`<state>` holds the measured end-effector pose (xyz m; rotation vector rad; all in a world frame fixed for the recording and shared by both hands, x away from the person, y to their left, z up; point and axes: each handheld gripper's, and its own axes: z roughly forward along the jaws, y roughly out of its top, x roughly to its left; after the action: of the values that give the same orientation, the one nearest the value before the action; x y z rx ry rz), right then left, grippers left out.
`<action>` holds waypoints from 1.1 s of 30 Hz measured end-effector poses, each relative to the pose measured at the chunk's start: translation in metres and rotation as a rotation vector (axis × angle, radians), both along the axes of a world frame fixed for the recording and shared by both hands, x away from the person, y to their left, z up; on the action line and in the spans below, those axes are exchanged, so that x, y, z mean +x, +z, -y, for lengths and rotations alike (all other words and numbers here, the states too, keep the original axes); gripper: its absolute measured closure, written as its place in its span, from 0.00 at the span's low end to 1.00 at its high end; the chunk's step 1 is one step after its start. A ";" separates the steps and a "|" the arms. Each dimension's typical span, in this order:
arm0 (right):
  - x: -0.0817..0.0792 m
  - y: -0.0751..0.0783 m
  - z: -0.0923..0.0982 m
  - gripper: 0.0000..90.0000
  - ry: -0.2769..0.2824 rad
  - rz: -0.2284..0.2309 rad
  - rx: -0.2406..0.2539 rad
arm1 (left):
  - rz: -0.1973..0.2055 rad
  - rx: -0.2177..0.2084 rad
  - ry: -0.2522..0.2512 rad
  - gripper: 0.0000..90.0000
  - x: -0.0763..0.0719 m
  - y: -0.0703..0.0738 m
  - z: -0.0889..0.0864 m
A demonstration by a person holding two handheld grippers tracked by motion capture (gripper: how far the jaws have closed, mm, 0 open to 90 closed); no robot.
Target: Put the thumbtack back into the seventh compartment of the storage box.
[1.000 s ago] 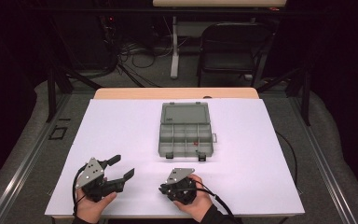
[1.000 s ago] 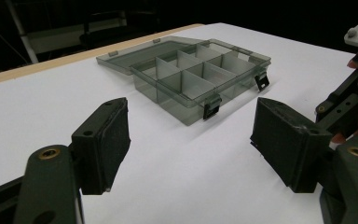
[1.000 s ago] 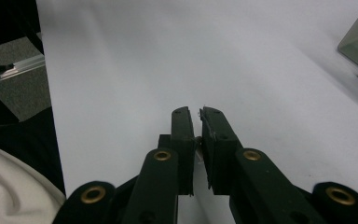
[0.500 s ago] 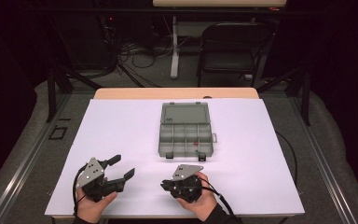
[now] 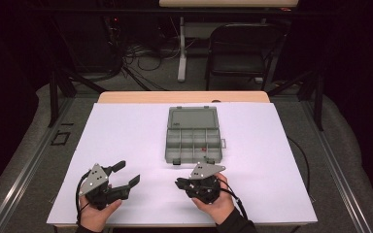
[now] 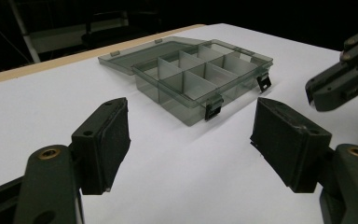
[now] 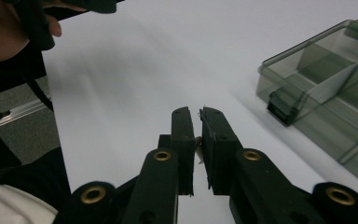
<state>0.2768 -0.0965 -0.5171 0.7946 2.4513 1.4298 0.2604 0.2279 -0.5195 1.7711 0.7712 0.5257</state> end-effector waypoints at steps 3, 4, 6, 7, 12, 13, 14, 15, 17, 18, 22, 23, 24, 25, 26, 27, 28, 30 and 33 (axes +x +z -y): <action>0.003 0.004 0.007 0.93 -0.022 0.006 0.015 | 0.001 0.001 -0.001 0.30 0.000 0.000 0.000; 0.004 0.006 0.009 0.93 -0.028 0.007 0.016 | 0.002 0.002 -0.001 0.30 0.000 0.000 0.000; 0.005 0.008 0.013 0.93 -0.042 0.011 0.026 | 0.001 -0.001 -0.003 0.30 0.000 0.000 0.000; 0.006 0.009 0.015 0.93 -0.045 0.013 0.026 | 0.001 -0.001 -0.003 0.30 0.000 0.000 0.000; 0.008 0.013 0.022 0.93 -0.066 0.018 0.034 | 0.001 0.004 -0.002 0.30 0.000 0.000 0.000; 0.008 0.013 0.023 0.93 -0.071 0.017 0.034 | 0.002 0.002 -0.001 0.30 0.000 0.000 0.000; 0.009 0.013 0.024 0.93 -0.076 0.018 0.036 | 0.002 0.004 -0.002 0.30 0.000 0.000 0.000; 0.009 0.014 0.026 0.93 -0.082 0.016 0.033 | 0.001 0.004 -0.002 0.30 0.000 0.000 0.000; 0.010 0.015 0.028 0.93 -0.089 0.018 0.038 | -0.001 -0.001 -0.002 0.30 0.000 0.000 -0.001; 0.010 0.015 0.030 0.93 -0.093 0.020 0.034 | -0.001 -0.002 0.000 0.30 0.000 0.000 -0.001; 0.012 0.018 0.034 0.93 -0.115 0.021 0.027 | -0.002 -0.003 0.003 0.30 -0.001 0.000 -0.001; 0.012 0.019 0.035 0.93 -0.123 0.022 0.027 | -0.002 -0.003 0.003 0.30 -0.001 0.000 -0.001; 0.013 0.020 0.036 0.93 -0.129 0.023 0.022 | -0.002 -0.003 0.003 0.30 -0.001 0.000 -0.001; 0.014 0.022 0.036 0.93 -0.133 0.024 0.015 | -0.002 -0.002 0.004 0.30 -0.001 0.001 -0.001; 0.015 0.024 0.037 0.93 -0.138 0.028 0.003 | -0.001 -0.002 0.005 0.30 -0.001 0.001 -0.001; 0.016 0.026 0.037 0.93 -0.139 0.034 -0.009 | -0.001 -0.004 0.005 0.30 -0.001 0.001 -0.001; 0.017 0.028 0.038 0.93 -0.144 0.042 -0.017 | -0.001 -0.003 0.005 0.30 -0.001 0.001 -0.001; 0.020 0.033 0.040 0.93 -0.156 0.050 -0.025 | -0.001 -0.003 0.005 0.30 0.000 0.001 -0.001; 0.026 0.039 0.042 0.93 -0.177 0.043 -0.024 | 0.000 0.000 0.004 0.30 -0.001 0.001 -0.001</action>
<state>0.3030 -0.1387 -0.4784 0.9394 2.2972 1.3371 0.2599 0.2285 -0.5190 1.7697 0.7751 0.5281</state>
